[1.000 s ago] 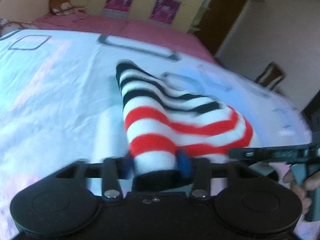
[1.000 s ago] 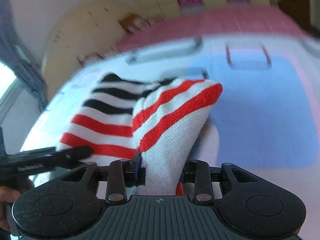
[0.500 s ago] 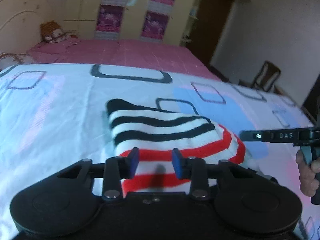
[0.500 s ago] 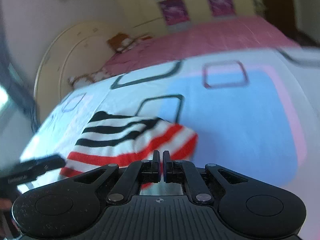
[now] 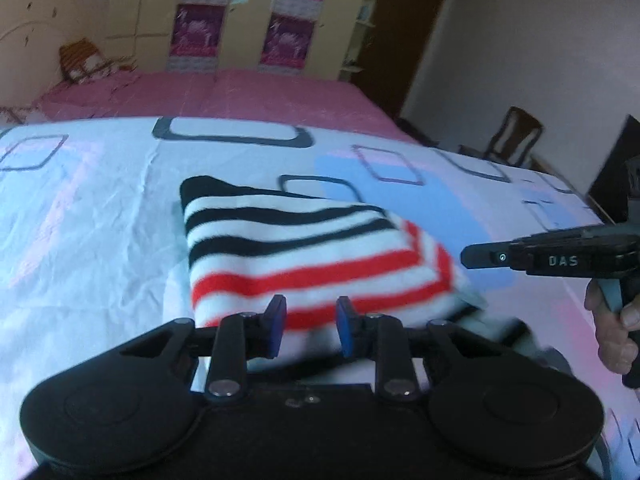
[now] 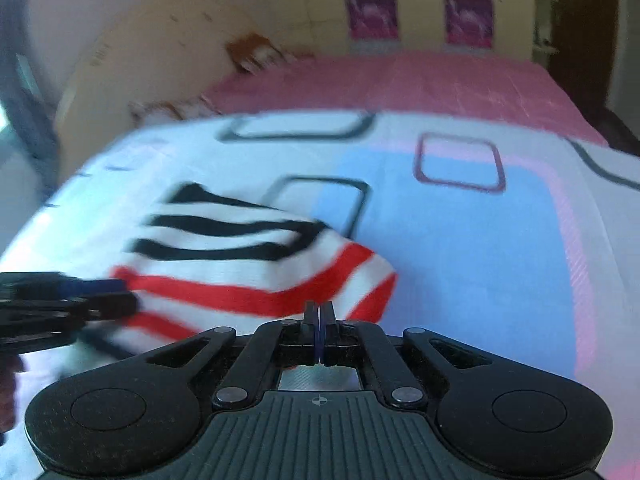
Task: Fold small clothes
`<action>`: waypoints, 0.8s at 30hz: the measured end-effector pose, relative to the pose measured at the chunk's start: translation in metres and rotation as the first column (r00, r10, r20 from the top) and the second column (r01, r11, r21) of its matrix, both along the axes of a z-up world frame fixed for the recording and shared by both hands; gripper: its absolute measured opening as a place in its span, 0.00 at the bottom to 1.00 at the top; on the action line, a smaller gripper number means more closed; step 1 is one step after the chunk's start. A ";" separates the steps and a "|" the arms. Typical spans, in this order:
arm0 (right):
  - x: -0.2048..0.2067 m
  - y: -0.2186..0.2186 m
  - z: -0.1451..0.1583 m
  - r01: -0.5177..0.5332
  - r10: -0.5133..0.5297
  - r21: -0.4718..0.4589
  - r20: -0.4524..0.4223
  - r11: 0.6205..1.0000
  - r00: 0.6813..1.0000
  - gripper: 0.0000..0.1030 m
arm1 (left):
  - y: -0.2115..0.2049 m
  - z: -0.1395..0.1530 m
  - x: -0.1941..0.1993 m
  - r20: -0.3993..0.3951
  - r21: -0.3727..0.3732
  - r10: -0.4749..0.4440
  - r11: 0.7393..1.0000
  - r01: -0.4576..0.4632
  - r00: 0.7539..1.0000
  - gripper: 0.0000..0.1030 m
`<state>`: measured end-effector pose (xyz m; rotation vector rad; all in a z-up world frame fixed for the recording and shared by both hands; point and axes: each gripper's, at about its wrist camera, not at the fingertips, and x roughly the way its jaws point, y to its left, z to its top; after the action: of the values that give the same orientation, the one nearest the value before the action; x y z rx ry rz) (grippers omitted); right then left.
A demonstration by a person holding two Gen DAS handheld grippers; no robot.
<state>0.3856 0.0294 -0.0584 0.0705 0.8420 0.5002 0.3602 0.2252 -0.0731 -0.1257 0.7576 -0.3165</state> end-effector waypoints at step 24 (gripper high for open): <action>-0.056 0.010 -0.027 -0.068 0.063 -0.155 -0.037 0.986 0.997 0.00 | -0.006 -0.023 -0.052 -0.067 0.082 0.062 0.995 -0.056 0.996 0.17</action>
<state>0.3293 0.0398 -0.0850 -0.0934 0.9148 0.4946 0.3083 0.2197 -0.0958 -0.0837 0.8329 -0.2264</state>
